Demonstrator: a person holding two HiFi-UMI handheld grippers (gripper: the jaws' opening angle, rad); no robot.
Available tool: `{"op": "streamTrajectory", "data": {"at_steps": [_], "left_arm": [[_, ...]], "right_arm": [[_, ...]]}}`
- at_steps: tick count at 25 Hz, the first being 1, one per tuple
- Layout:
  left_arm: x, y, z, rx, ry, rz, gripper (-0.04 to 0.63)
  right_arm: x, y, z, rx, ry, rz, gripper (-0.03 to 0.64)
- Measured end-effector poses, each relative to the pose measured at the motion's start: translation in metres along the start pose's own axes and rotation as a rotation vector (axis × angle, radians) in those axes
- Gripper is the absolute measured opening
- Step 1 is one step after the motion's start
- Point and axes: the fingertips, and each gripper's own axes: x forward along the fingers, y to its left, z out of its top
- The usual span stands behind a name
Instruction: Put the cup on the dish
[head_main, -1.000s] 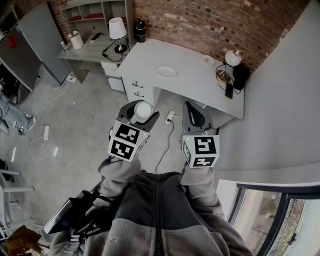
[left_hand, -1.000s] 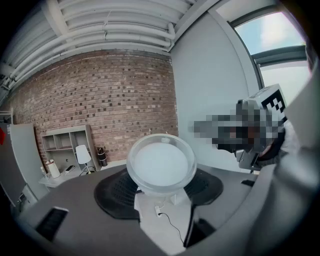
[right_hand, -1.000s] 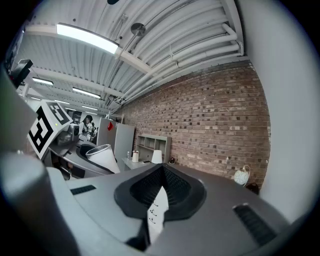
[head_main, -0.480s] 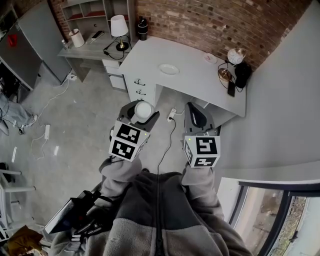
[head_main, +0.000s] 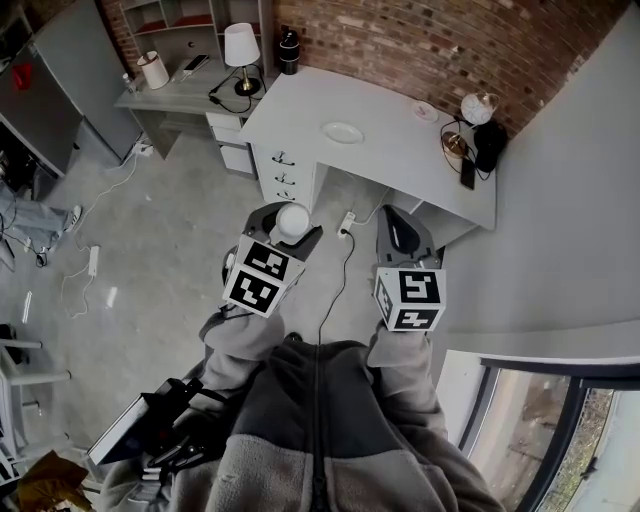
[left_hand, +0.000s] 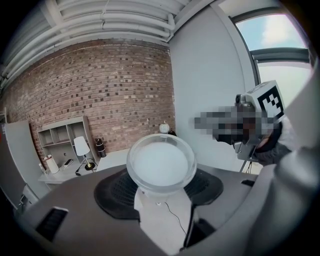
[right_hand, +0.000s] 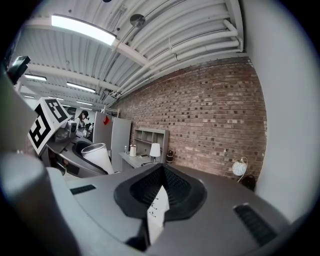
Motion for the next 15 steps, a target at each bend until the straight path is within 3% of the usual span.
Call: {"op": "streamTrajectory", "data": {"at_steps": [15], "left_arm": [[-0.004,0.028,-0.034,-0.018,0.055,-0.025,0.259]], "right_arm": [[0.028,0.020,-0.024,-0.011,0.092,-0.008,0.002]]}}
